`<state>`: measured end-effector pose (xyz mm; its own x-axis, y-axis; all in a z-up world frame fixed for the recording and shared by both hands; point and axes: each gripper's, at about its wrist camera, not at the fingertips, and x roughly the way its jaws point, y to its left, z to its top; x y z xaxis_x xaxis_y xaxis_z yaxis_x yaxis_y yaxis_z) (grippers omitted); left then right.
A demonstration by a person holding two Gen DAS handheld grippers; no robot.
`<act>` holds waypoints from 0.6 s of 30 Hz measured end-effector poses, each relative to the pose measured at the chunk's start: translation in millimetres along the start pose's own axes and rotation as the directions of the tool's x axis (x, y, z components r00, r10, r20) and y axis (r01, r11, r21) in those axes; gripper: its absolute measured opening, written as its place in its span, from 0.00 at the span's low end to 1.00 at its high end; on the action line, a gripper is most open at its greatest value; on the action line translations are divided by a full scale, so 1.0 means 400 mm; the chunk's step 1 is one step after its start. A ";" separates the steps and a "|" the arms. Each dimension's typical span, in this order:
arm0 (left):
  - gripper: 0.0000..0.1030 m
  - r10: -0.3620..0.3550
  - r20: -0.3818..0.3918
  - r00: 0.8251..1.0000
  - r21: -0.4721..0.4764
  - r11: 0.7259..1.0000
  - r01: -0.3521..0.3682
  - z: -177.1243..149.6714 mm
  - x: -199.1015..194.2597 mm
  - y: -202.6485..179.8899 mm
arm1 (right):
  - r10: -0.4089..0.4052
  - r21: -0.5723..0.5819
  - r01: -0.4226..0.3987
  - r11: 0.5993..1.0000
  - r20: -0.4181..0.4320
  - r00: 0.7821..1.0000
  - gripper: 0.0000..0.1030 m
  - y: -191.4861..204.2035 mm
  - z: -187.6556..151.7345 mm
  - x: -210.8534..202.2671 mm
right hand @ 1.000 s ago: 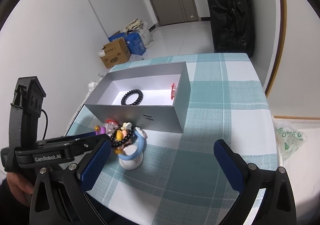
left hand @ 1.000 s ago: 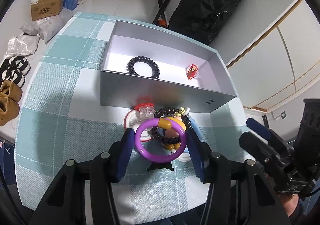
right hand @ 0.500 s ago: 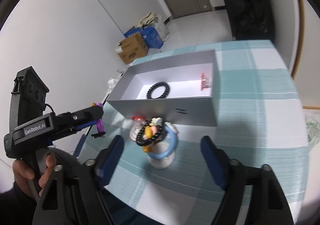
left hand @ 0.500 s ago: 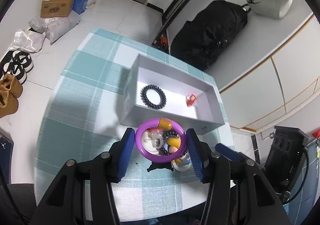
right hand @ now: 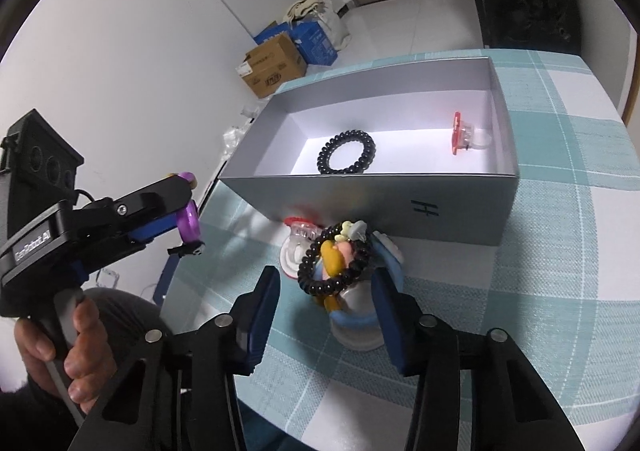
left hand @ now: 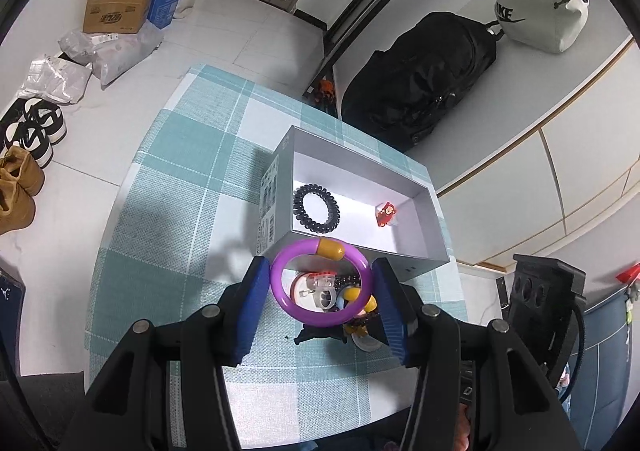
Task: Organize jewelry
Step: 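Grasp a dark beaded bracelet with the right gripper while the left gripper lifts the purple bangle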
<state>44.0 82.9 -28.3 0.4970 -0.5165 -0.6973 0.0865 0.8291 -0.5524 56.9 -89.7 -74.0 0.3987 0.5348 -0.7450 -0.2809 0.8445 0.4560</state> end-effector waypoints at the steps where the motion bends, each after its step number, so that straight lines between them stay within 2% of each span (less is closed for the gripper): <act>1: 0.46 -0.001 -0.001 1.000 0.001 1.000 0.001 0.001 0.001 0.000 | -0.002 0.003 0.002 1.000 -0.003 1.000 0.39 0.002 0.002 0.005; 5: 0.46 -0.006 -0.003 1.000 0.000 1.000 0.006 0.002 0.001 -0.001 | -0.034 0.001 0.034 0.999 -0.011 0.999 0.20 0.009 0.002 0.018; 8: 0.46 -0.006 -0.005 1.000 0.000 1.000 0.006 0.003 0.001 0.000 | -0.042 -0.011 0.042 0.999 -0.006 0.999 0.19 0.014 0.000 0.012; 10: 0.46 -0.005 -0.008 1.000 -0.001 1.000 0.005 0.003 0.001 0.001 | -0.051 -0.026 0.051 0.998 0.005 0.999 0.12 0.018 -0.001 0.005; 18: 0.46 0.004 -0.015 1.000 -0.001 1.000 -0.004 -0.002 0.009 -0.003 | -0.054 -0.037 0.054 0.998 0.014 0.998 0.08 0.020 -0.010 -0.019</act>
<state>44.9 80.0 -30.5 0.4847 -0.5162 -0.7061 0.0834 0.8309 -0.5501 48.3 -87.2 -66.7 0.4252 0.4891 -0.7616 -0.2912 0.8706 0.3965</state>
